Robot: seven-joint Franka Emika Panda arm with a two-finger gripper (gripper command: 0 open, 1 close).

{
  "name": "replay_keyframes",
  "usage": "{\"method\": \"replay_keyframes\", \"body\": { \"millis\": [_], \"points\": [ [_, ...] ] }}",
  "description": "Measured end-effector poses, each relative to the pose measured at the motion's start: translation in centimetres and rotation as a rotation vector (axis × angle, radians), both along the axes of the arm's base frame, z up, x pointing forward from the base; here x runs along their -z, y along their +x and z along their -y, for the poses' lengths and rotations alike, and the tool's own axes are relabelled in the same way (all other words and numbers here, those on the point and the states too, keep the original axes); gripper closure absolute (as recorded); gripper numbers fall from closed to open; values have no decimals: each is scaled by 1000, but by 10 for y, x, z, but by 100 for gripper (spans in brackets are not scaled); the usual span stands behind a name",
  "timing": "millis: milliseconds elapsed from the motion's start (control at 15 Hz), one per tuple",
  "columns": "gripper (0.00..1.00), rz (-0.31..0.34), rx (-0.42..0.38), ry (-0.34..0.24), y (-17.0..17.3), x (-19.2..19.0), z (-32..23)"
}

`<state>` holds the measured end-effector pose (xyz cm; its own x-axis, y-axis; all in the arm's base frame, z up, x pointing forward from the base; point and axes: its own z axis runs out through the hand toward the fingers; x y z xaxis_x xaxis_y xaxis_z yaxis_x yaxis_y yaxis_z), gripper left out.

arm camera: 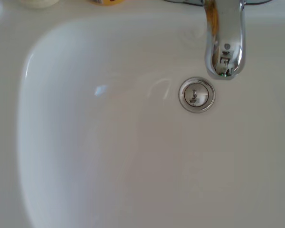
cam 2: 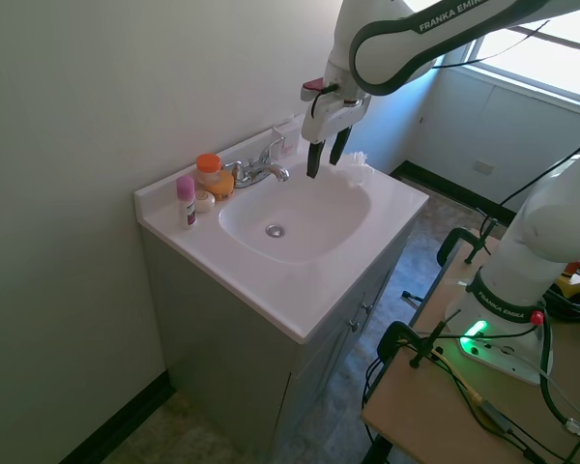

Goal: Throw the tissue in the trash bin

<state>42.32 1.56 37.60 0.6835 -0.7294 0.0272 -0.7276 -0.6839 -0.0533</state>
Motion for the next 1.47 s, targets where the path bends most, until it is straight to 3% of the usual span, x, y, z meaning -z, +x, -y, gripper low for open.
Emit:
{"method": "replay_keyframes", "body": {
  "millis": [267,533,667,867,1067,1467],
  "points": [
    [0,36,70,-21,4,-3,17],
    [0,125,257,-38,4,-9,111],
    [0,131,328,-39,0,-3,148],
    [0,145,427,-90,-2,15,193],
    [0,138,523,-133,7,46,224],
    [0,70,580,-127,35,104,261]
  ]
}}
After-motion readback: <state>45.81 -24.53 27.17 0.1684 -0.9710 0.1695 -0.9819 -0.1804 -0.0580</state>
